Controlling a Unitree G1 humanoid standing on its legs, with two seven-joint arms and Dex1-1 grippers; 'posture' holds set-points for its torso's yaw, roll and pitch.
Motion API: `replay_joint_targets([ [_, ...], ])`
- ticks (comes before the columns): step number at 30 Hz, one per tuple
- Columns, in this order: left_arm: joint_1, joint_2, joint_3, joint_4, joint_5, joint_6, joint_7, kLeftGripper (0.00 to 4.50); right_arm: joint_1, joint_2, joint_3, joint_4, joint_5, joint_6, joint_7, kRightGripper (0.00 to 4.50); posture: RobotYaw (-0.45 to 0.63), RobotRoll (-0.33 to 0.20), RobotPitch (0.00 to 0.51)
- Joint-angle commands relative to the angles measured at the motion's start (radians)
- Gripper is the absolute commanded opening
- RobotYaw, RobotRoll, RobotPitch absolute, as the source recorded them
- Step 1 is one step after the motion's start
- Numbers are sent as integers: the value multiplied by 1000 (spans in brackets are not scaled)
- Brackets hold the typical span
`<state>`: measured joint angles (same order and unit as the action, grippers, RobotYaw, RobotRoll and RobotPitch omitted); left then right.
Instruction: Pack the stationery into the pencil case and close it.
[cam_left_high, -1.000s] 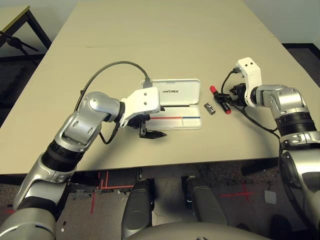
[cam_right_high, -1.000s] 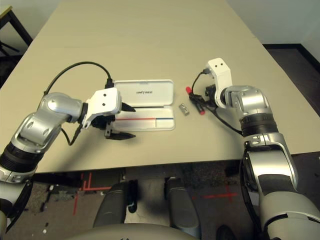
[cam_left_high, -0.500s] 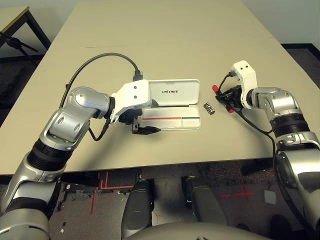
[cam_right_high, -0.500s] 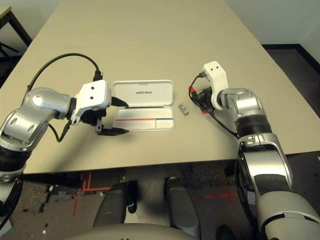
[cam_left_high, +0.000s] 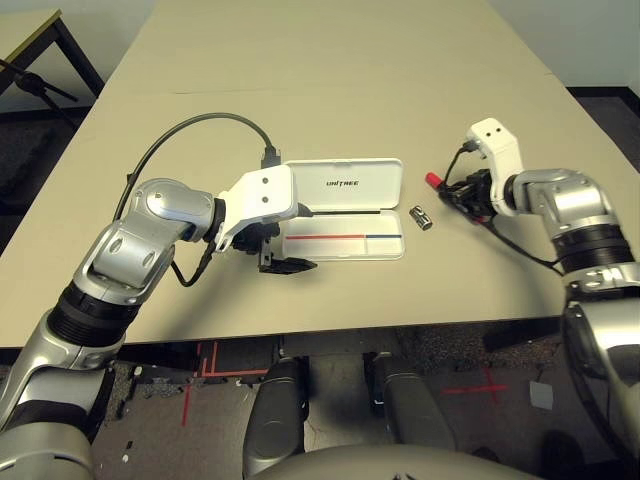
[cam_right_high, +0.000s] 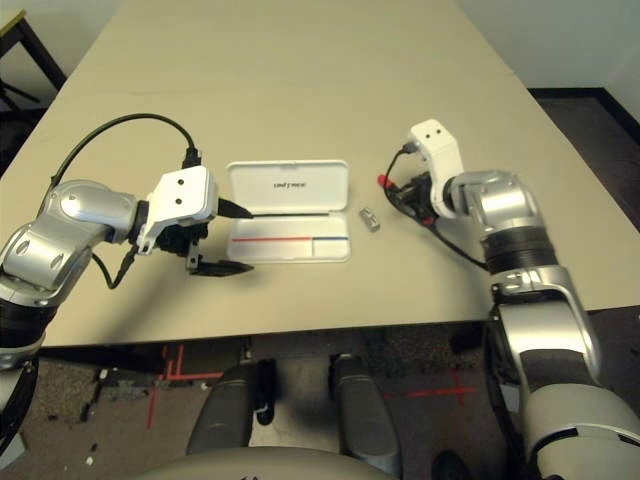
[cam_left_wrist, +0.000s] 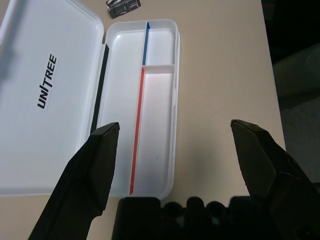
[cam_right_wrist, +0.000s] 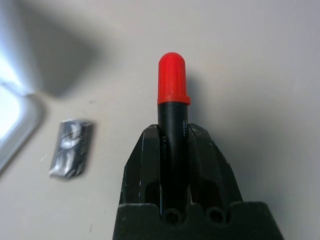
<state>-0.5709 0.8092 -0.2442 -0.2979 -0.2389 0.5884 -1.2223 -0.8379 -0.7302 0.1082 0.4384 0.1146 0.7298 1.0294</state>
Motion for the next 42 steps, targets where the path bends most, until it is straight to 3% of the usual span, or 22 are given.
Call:
replay_joint_targets([
  [1,25,24,14,21,-12,-29,-19,4500,-9,-76,33,-65,35,-100,197,530,96,0,157],
  [7,36,46,43,52,-16,-47,-15,4500,-80,-170,99,-102,19,-175,403,530,83,0,155],
  [16,68,76,78,75,-15,-67,-8,4500,-153,-153,172,-140,19,-207,559,530,105,0,148],
  [24,94,84,100,111,-4,-83,9,4500,-223,-5,251,-76,-40,-317,557,530,128,0,144],
  [29,119,95,115,117,-9,-80,19,4500,-241,96,301,-21,-129,-418,471,530,145,0,144],
  [42,123,87,133,112,-16,-29,58,4500,-179,295,353,-56,-207,-419,306,530,156,0,144],
])
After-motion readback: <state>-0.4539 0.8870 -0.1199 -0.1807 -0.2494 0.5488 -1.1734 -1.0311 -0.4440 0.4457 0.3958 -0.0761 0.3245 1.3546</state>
